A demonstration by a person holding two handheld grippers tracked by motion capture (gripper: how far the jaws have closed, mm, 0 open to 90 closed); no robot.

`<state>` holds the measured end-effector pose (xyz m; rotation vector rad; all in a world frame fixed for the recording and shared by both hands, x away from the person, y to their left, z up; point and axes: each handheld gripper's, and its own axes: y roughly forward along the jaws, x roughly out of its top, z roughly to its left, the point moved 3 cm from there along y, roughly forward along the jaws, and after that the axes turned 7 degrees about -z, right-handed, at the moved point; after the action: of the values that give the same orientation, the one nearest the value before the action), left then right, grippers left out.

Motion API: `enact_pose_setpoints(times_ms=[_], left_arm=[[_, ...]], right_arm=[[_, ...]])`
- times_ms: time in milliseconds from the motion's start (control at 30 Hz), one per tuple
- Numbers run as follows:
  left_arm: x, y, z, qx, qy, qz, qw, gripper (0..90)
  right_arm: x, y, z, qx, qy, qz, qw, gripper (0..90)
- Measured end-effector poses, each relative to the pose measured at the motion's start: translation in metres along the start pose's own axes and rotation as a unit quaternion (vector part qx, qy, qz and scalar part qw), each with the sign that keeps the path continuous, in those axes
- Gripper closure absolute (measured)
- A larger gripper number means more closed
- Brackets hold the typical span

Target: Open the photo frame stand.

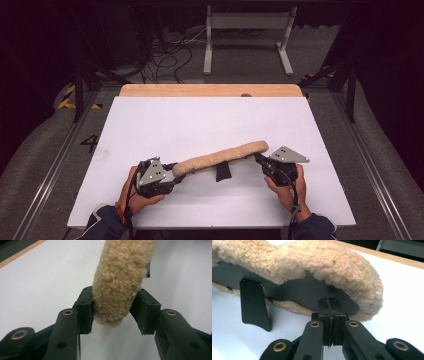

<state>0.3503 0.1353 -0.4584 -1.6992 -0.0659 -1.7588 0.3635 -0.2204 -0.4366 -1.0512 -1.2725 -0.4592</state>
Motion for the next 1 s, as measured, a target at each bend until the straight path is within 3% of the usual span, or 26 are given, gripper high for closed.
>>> enact_pose_setpoints(times_ms=[267, 533, 1000], left_arm=[[0.001, -0.003, -0.002, -0.002, 0.0, -0.002, 1.0, 56.4], [0.004, -0.016, -0.003, -0.004, -0.017, -0.029, 0.9994, 57.9], [0.002, -0.014, 0.0, -0.008, -0.018, -0.029, 0.9994, 59.1]], right_arm=[[0.001, -0.001, -0.005, -0.017, 0.004, -0.007, 0.9998, 90.0], [0.003, -0.001, -0.008, -0.021, 0.001, -0.013, 0.9997, 90.0], [0.003, 0.002, -0.009, -0.026, 0.006, -0.018, 0.9995, 90.0]])
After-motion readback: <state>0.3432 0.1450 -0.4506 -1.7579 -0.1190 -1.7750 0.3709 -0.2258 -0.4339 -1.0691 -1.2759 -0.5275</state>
